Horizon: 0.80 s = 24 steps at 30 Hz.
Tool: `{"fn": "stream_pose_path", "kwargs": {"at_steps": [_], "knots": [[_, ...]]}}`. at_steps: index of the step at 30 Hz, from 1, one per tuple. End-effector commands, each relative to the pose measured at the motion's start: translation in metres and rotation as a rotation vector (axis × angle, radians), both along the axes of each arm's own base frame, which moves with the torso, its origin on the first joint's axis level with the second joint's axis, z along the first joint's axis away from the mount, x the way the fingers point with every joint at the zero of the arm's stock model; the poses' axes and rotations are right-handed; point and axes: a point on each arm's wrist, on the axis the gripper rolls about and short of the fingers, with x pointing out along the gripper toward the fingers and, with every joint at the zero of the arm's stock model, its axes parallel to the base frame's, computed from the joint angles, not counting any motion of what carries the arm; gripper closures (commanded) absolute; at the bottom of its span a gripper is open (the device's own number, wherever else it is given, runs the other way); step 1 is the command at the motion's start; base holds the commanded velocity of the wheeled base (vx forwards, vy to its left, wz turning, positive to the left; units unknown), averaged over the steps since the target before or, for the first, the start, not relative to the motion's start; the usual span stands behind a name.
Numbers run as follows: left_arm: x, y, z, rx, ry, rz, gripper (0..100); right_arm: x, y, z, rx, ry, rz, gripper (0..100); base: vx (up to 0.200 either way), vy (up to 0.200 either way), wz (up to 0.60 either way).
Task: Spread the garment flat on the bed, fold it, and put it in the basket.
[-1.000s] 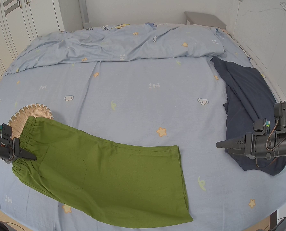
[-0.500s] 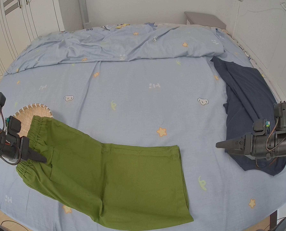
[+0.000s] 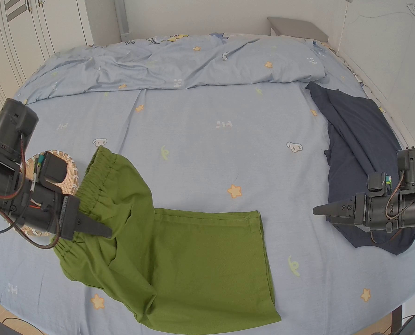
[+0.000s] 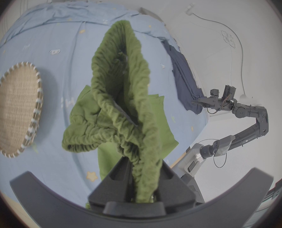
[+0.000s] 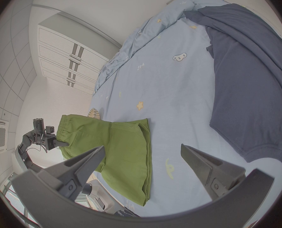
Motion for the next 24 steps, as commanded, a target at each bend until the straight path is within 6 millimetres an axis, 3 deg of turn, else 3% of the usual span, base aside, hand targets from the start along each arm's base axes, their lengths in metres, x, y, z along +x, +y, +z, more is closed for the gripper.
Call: {"fn": "stream_pose_path", "kwargs": {"at_steps": [1, 12, 24], "knots": [[0.012, -0.039, -0.005, 0.027, -0.031, -0.066, 100, 0.000, 0.000, -0.001, 0.000, 0.002, 0.001, 0, 0.000, 0.000, 0.00], [0.008, -0.097, -0.024, 0.017, 0.060, -0.034, 100, 0.000, 0.000, -0.002, -0.003, 0.009, -0.002, 0, 0.000, 0.000, 0.00], [0.017, -0.136, -0.049, 0.001, 0.106, -0.020, 100, -0.001, 0.001, -0.003, -0.015, 0.009, -0.010, 0, 0.000, 0.000, 0.00]]}}
